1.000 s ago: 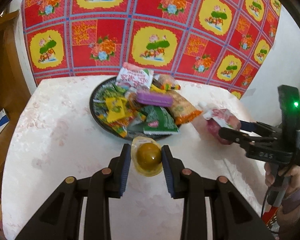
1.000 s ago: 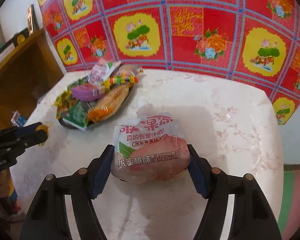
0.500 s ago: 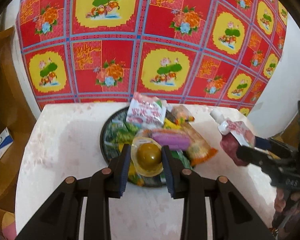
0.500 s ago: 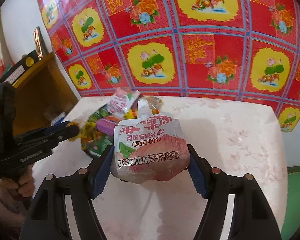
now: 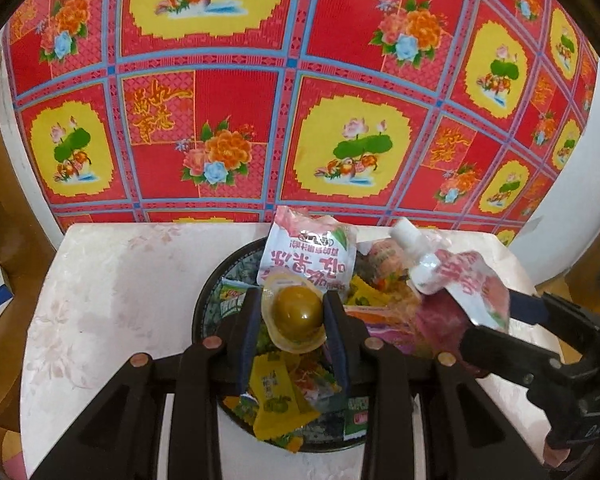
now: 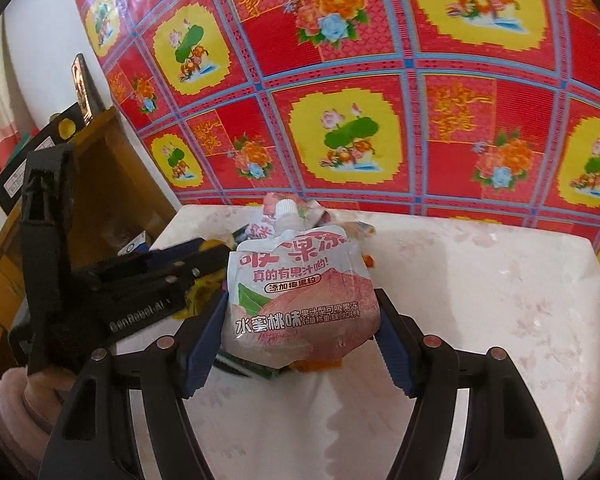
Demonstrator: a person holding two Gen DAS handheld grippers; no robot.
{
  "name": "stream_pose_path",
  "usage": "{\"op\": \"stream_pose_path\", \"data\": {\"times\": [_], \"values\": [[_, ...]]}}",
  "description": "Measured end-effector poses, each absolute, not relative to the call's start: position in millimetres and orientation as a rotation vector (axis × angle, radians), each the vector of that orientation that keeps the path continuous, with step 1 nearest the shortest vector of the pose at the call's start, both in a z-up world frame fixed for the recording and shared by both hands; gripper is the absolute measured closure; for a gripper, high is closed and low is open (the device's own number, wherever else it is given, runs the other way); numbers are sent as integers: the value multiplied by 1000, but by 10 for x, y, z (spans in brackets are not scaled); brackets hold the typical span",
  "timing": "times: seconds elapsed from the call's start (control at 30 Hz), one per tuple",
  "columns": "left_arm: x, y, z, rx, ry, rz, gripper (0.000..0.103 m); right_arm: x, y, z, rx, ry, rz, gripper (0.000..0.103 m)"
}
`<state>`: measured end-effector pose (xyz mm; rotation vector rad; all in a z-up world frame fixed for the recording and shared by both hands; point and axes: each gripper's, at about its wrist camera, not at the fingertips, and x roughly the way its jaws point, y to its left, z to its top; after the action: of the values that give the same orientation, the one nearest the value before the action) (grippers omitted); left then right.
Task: Organize snacks
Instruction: 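Place the jelly cup on the plate with the left gripper while the right gripper carries the pouch there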
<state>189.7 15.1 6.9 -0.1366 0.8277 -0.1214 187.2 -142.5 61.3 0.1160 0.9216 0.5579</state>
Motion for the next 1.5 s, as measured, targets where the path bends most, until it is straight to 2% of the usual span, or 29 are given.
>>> {"op": "stream_pose_path", "data": {"times": [0.23, 0.3, 0.37, 0.67, 1.5], "values": [[1940, 183, 10, -163, 842, -125, 70, 2047, -1307, 550, 113, 942, 558, 32], [1940, 186, 10, -165, 844, -127, 65, 2074, -1294, 539, 119, 947, 561, 32], [1931, 186, 19, -166, 839, -124, 55, 2090, -1274, 530, 119, 950, 564, 32], [1859, 248, 151, -164, 816, -88, 47, 2134, -1217, 517, 118, 958, 570, 31], [1638, 402, 223, -217, 819, -33, 47, 2149, -1027, 524, 98, 937, 604, 31]]}}
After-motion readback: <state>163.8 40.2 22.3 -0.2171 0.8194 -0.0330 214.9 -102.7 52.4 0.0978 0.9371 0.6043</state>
